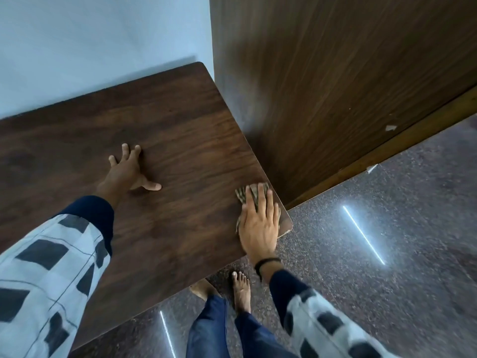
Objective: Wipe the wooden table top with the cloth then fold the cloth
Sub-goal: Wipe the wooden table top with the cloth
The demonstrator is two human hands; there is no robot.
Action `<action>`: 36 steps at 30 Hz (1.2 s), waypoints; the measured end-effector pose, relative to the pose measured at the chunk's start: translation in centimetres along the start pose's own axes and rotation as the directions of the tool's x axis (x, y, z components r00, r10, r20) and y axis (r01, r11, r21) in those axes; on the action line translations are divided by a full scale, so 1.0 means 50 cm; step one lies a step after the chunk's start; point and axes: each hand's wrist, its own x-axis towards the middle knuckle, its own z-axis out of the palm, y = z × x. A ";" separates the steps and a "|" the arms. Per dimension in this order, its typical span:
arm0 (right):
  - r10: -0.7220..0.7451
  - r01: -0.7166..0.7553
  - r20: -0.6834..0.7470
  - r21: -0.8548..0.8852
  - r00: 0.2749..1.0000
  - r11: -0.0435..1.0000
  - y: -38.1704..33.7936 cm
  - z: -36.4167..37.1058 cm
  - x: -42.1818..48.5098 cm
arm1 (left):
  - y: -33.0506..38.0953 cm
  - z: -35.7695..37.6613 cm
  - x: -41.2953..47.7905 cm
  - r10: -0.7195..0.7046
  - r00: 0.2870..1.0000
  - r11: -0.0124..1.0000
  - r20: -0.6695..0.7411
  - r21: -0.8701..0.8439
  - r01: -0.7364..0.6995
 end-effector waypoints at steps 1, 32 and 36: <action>-0.001 0.001 0.000 0.006 1.000 1.000 -0.006 0.006 -0.040 | 0.000 0.001 0.003 0.005 1.000 1.000 -0.005 0.006 -0.005; -0.304 0.301 0.074 0.049 0.950 0.953 -0.116 0.058 -0.148 | -0.005 0.000 0.017 -0.019 1.000 0.999 0.003 0.036 0.019; -0.474 0.471 0.124 0.053 0.872 0.881 -0.172 0.052 -0.016 | -0.012 0.003 0.009 0.005 1.000 1.000 -0.011 0.008 -0.005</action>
